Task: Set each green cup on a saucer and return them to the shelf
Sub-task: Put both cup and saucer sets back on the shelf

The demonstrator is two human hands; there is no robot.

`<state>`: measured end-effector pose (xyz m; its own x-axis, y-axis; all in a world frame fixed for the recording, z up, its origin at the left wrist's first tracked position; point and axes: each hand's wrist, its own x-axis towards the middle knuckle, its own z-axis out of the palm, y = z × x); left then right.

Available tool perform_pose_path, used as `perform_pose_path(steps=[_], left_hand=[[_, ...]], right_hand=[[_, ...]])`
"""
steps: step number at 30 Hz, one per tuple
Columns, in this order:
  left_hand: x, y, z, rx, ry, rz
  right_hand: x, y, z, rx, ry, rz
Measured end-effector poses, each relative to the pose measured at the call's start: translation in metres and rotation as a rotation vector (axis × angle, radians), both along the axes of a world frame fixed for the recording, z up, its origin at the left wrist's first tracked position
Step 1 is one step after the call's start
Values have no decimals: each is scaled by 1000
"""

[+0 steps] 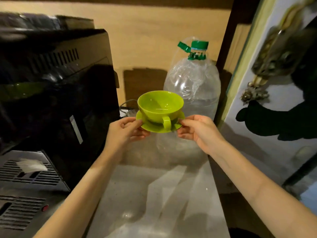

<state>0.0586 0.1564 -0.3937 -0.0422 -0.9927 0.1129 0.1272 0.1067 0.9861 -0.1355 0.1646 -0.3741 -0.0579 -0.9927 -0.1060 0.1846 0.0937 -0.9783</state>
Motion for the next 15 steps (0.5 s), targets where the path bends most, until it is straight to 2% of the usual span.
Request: perform_pose_path(steps=[5,15], left_hand=[[-12,-4,68,-109,61,-20],[-29,-16,192,-155,237,-51]], right_hand=[[-5,0,69,-125,-57,-41],[-17,-3,191,-290,-74,-97]])
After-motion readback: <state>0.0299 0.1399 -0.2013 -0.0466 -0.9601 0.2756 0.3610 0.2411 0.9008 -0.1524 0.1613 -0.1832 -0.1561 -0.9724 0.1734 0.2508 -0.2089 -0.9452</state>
